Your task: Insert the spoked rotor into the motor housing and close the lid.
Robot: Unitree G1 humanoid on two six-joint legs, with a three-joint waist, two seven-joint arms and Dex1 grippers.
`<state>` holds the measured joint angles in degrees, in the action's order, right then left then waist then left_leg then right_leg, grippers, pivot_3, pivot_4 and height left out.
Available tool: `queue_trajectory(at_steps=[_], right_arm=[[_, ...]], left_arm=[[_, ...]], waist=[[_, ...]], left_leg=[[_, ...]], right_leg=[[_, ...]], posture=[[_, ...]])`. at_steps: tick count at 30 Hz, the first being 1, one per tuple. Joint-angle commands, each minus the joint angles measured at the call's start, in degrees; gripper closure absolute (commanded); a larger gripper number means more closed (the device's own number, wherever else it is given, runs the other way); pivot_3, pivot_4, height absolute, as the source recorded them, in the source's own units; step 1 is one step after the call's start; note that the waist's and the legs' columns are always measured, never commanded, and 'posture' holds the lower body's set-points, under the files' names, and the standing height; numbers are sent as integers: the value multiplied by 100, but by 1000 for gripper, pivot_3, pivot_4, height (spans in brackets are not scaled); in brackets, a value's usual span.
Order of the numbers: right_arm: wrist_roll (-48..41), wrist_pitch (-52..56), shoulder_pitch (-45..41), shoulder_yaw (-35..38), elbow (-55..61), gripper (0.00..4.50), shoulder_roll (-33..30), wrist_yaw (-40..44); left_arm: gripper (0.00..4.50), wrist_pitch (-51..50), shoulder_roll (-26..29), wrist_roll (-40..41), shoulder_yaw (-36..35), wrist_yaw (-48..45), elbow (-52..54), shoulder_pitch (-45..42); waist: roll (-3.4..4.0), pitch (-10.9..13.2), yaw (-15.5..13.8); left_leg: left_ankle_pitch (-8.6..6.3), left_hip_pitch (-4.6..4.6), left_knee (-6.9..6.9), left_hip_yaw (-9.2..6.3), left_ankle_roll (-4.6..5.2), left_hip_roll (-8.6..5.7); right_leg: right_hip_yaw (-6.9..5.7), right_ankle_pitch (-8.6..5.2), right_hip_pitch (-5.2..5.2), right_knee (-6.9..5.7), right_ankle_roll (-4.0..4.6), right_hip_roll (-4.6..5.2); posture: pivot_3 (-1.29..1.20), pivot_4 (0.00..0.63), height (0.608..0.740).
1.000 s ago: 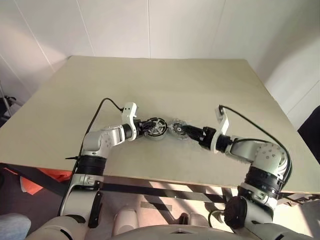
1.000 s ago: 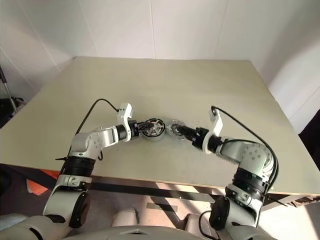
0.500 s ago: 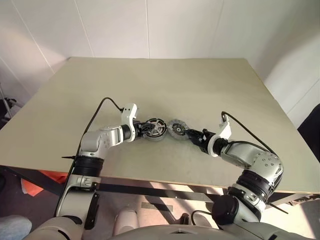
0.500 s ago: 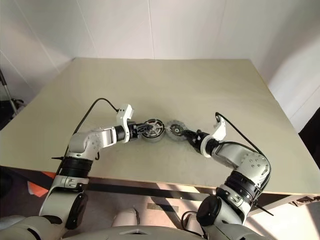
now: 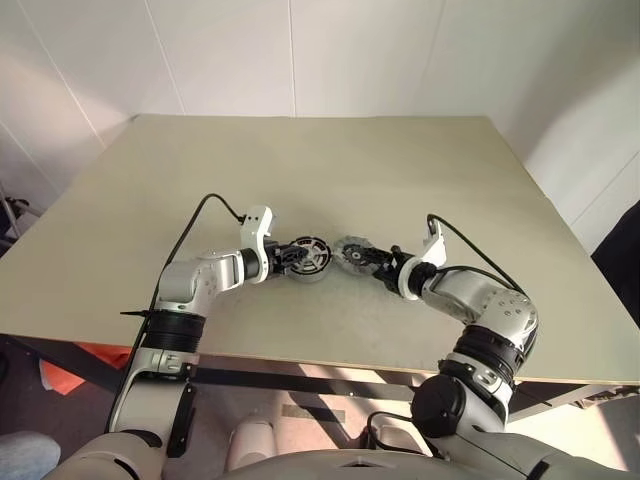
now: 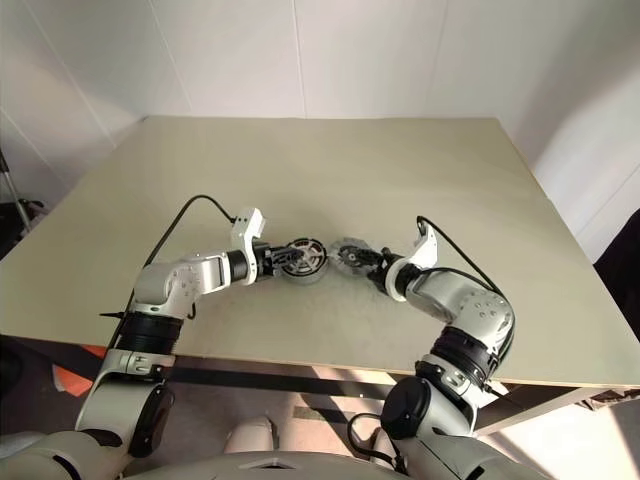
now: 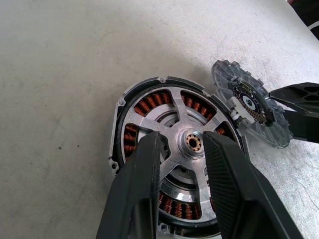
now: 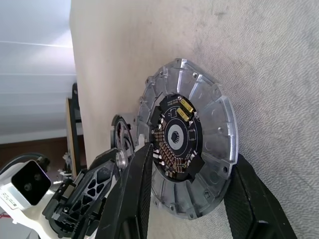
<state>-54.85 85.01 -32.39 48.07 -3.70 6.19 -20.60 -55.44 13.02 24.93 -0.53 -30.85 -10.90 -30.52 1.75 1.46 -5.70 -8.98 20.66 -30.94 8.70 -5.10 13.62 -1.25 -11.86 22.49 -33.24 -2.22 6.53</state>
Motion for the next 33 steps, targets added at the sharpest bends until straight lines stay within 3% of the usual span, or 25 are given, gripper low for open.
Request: queue_trajectory(at_steps=[1, 11, 33], right_arm=[[-275, -51, -256, -269, 160, 2176, -40, 312], [-418, -496, -563, -1269, 434, 2176, -522, 1437], [101, -1188, -315, -2130, 64, 2176, -388, 1360]], left_arm=[[3054, -221, 27, -196, 233, 105, -379, 235], [3054, -173, 35, -223, 305, 82, -402, 266], [3054, -81, 203, -201, 54, 148, -512, 154]], waist=[[0, 0, 0], [-6, -4, -10], [-11, -5, 19]], left_leg=[[0, 0, 0, 0, 0, 0], [0, -9, -1, -1, 0, 1], [7, -21, -3, -1, -12, 5]], right_leg=[[0, 0, 0, -1, 0, 0], [-1, 0, -12, -4, 1, 0], [4, 0, -10, -23, 3, -5]], posture=[[0, 0, 740], [0, 0, 740], [0, 0, 740]])
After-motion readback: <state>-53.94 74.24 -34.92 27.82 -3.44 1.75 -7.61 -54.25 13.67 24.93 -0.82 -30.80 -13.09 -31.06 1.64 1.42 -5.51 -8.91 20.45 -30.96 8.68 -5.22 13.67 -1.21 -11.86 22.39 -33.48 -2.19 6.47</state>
